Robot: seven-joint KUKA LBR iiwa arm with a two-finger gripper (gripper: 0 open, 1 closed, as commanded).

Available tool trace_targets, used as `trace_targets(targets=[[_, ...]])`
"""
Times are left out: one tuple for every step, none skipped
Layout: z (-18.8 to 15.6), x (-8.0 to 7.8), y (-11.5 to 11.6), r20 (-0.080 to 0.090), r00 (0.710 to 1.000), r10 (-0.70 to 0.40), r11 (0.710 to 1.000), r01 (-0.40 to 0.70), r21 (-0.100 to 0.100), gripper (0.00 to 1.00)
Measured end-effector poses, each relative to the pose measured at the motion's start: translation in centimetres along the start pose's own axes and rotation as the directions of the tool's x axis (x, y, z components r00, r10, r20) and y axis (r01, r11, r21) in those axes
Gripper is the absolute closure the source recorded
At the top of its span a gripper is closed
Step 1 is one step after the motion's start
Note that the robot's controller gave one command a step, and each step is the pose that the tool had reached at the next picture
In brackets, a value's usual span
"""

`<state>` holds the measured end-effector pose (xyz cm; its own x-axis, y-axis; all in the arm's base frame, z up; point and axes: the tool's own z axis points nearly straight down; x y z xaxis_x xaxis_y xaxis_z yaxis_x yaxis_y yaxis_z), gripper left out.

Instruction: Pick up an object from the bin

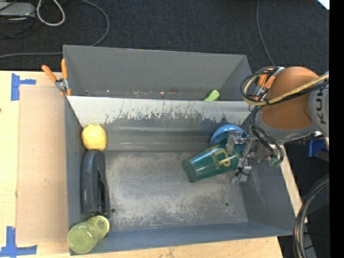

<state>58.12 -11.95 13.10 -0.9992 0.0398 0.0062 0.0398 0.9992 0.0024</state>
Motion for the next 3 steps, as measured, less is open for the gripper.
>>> trace_targets(targets=[[-0.3,-0.1,0.1,0.006,1.0,-0.002,1.0,0.002,0.001,0.0],[4.6,-0.2,4.4,0.023,0.987,-0.159,0.987,0.159,0.003,0.0],[4.1,-0.4,1.5,0.021,0.974,0.226,0.974,-0.226,-0.004,0.0]])
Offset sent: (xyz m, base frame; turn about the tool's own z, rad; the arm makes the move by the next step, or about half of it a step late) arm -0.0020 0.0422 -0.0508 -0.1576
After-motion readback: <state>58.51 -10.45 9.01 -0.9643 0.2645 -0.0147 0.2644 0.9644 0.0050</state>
